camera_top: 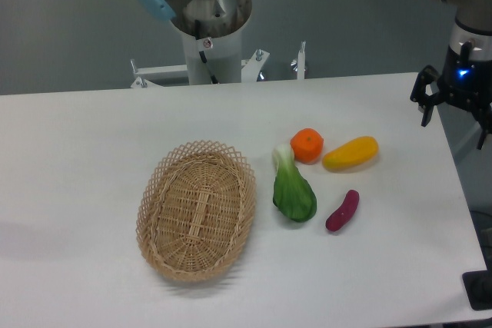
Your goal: Pick up the sweet potato from the table
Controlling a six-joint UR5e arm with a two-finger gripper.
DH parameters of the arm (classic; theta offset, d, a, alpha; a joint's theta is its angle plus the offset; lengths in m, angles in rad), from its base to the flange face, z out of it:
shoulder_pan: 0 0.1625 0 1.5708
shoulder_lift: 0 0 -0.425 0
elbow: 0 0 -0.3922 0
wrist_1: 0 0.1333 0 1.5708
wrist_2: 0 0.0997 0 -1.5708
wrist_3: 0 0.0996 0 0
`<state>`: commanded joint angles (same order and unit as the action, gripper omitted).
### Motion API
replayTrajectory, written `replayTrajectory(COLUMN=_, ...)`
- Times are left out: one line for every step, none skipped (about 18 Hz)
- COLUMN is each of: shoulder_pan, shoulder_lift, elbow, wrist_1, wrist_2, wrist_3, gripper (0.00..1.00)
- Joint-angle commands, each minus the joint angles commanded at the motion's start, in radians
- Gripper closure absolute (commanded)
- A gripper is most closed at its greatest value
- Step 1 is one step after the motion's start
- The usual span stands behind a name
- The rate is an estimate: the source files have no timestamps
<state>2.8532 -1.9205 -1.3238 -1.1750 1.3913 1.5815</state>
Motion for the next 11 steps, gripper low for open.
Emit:
replayTrajectory(shoulder_pan=0.0, shoulder_lift=0.0, elbow=-0.008, wrist_1=0.003, wrist_2=0.0, wrist_3=0.0, gripper=0.0)
replayTrajectory(shoulder_pan=-0.002, shoulder_lift=0.002, elbow=-0.012, wrist_1=0.003, wrist_2=0.0, wrist_3=0.002, gripper=0.0)
replayTrajectory(shoulder_pan=-0.003, shoulder_lift=0.0, elbow=-0.009, wrist_1=0.002, wrist_2=-0.002, wrist_3=0.0, gripper=0.0)
replayTrajectory(shoulder_pan=-0.003, shoulder_lift=0.0, elbow=-0.009, wrist_1=0.006, wrist_2=0.0, wrist_3=0.0, gripper=0.0)
replayTrajectory(shoulder_pan=-0.005, shoulder_lift=0.0, elbow=-0.012, wrist_1=0.017, wrist_2=-0.002, wrist_3=0.0, gripper=0.0)
replayTrajectory(shoulder_pan=-0.005, shoulder_lift=0.0, elbow=-0.015, wrist_1=0.023, wrist_2=-0.002, wrist_3=-0.002, gripper=0.0)
replayTrajectory(shoulder_pan=-0.006, shoulder_lift=0.0, elbow=-0.017, wrist_1=0.022, wrist_2=-0.002, wrist_3=-0.011, gripper=0.0)
replayTrajectory(shoulder_pan=-0.014, shoulder_lift=-0.002, elbow=-0.017, wrist_1=0.023, wrist_2=-0.002, wrist_3=-0.038, gripper=0.0)
replayTrajectory(shoulder_pan=-0.024, shoulder_lift=-0.003, elbow=-0.017, wrist_1=0.023, wrist_2=-0.002, wrist_3=-0.078, gripper=0.0)
replayTrajectory(shoulder_pan=-0.032, shoulder_lift=-0.005, elbow=-0.017, wrist_1=0.025, wrist_2=-0.002, wrist_3=-0.106, gripper=0.0)
replayTrajectory(shoulder_pan=-0.041, shoulder_lift=-0.009, elbow=-0.017, wrist_1=0.026, wrist_2=-0.002, wrist_3=-0.118, gripper=0.0)
